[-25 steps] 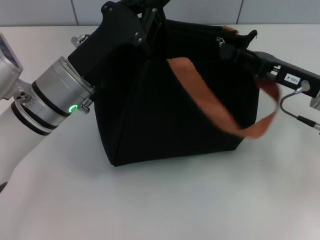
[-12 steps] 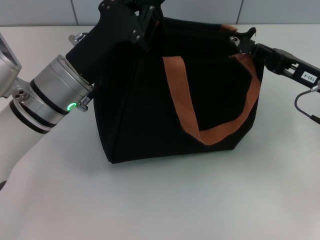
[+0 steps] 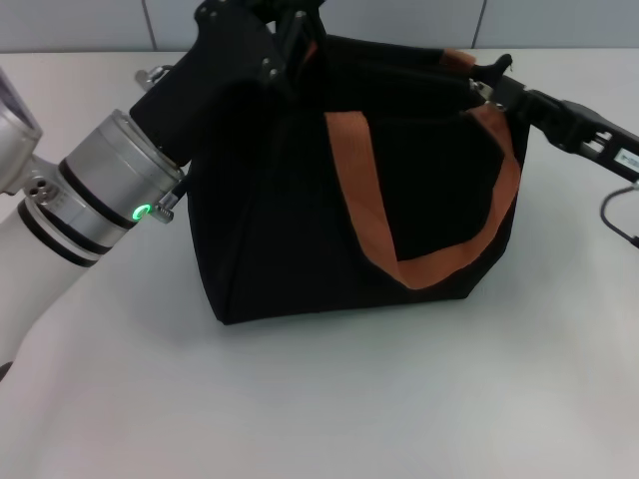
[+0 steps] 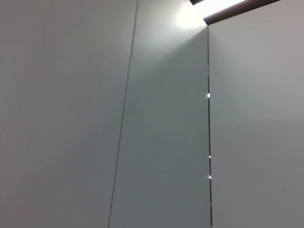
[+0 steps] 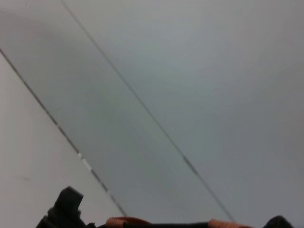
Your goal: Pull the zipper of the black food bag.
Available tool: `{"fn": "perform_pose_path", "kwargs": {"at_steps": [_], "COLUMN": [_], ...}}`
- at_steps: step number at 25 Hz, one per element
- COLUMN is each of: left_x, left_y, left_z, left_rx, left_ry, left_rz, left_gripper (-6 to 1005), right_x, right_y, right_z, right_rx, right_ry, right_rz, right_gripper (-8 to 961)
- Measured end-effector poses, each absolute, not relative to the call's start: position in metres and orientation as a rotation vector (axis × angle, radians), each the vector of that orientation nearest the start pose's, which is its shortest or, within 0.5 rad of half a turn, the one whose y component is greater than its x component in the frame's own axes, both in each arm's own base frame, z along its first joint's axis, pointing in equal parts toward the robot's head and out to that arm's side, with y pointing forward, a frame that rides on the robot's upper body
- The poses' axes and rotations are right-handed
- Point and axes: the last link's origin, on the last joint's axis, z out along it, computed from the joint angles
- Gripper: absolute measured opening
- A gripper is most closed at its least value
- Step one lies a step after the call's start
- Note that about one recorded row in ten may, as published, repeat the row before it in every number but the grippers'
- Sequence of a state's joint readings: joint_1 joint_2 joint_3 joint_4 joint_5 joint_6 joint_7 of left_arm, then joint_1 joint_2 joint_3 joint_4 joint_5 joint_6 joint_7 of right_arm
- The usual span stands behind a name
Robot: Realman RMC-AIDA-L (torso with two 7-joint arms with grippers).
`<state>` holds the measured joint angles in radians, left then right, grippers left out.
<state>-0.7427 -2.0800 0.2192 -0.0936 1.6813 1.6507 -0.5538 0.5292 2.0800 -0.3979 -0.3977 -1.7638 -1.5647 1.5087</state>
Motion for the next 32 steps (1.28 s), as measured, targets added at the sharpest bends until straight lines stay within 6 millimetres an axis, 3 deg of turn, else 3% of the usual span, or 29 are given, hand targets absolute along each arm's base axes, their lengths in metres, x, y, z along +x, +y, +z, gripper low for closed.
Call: {"fn": "perform_pose_path", "kwargs": {"at_steps": [7,12,21,26,31,32], "left_x": [-0.183,-0.185,-0.192,-0.202,-0.220,-0.232], "left_y": [0.344,0.349,0.350,0.340,0.316,0.303], "left_z": [-0.033,-0.032,-0.029,-0.021,-0.003,0.003], "left_rx": [-2.045,-2.022,-1.992,-1.938,-1.849,-1.817], "left_ry": [-0.246,-0.276,-0.303,-0.343,-0.310,-0.306], "left_rz": [-1.465,-1.444,-1.433,-1.484,-1.562,-1.568], "left_gripper": [70,71,72,73,267,306], "right_x": [0.294,0.300,0.299,0.298,0.299,0.299], "right_y": [0.312,0.302,0.297,0.294,0.289,0.287], "right_z": [0.030,0.031,0.021,0.017,0.016,0.015], "right_rx": [-2.036,-2.001,-2.019,-2.012,-2.009,-2.007], "right_ry": [1.008,0.912,0.831,0.827,0.785,0.762], "right_rz": [1.381,1.380,1.351,1.356,1.358,1.357], "right_gripper": [10,216,464,689,741,751]}}
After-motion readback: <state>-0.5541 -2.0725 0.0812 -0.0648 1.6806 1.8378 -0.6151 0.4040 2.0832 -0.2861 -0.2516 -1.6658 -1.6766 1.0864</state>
